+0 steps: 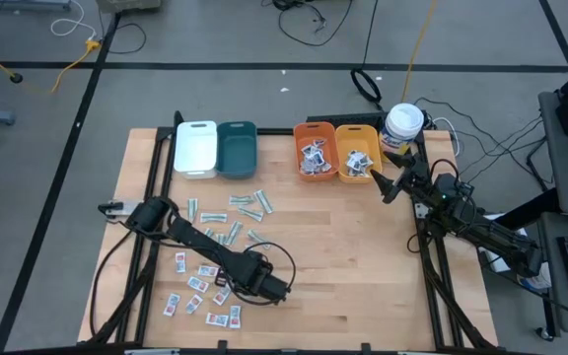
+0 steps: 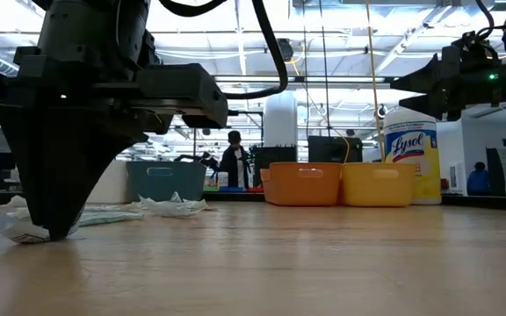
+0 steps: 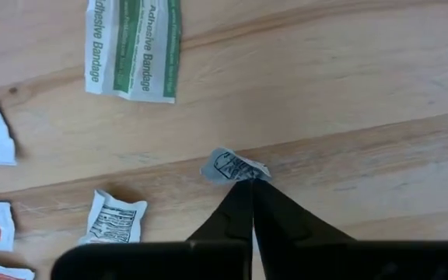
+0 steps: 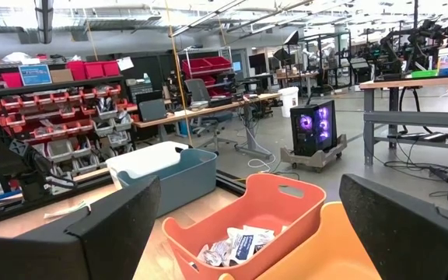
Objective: Pick & Place First Aid Supplies
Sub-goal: Put the ointment pack into the white bin
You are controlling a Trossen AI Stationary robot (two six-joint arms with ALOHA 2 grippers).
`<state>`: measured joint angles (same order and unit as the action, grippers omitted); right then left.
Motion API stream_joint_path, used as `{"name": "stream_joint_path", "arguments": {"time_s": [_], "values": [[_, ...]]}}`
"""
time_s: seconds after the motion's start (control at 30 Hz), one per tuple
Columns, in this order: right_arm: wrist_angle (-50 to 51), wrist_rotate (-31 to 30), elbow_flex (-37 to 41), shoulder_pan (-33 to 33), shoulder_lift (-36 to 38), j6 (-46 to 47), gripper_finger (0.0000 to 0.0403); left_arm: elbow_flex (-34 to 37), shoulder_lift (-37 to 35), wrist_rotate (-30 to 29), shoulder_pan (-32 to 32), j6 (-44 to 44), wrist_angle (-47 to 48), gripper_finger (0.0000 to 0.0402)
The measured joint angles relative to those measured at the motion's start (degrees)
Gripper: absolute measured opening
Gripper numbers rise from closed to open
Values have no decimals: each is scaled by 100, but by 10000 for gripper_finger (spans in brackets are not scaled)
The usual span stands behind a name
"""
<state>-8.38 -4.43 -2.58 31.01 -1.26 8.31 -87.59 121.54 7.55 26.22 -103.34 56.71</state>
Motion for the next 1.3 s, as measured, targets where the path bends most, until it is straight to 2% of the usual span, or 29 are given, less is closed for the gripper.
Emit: {"name": "stream_joint_path", "arguments": {"time_s": [0.2,0.73,0.97,1.13,1.3], "values": [[1,0,1,0,0,0,392,20,-194,39,-28,450,99,2],[2,0,0,-1,1,1,392,5,-1988,-68,-427,2181,1502,1],[-1,0,-1,0,2,1,392,4,-2507,-270,-569,2649,2184,0],[0,0,1,1,2,1,392,17,-2836,-488,-985,3114,2720,0],[0,0,-1,-1,2,-1,392,190,-3271,-629,-1849,3803,3048,0]]}}
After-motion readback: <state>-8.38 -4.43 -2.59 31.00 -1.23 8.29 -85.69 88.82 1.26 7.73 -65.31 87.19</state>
